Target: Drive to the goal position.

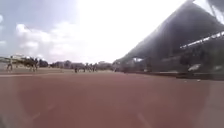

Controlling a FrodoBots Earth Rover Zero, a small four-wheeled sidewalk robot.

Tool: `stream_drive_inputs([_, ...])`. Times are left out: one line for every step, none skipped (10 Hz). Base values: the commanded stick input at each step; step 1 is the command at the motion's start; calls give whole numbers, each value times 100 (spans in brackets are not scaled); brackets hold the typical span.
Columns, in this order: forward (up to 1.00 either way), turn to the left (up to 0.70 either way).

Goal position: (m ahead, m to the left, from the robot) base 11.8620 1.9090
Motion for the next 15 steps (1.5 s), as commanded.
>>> stream_drive_inputs([70,0])
stream_drive_inputs([70,0])
stream_drive_inputs([70,0])
stream_drive_inputs([70,0])
stream_drive_inputs([70,0])
stream_drive_inputs([70,0])
stream_drive_inputs([70,0])
stream_drive_inputs([70,0])
stream_drive_inputs([70,0])
stream_drive_inputs([70,0])
stream_drive_inputs([70,0])
stream_drive_inputs([70,0])
stream_drive_inputs([70,0])
stream_drive_inputs([70,0])
stream_drive_inputs([70,0])
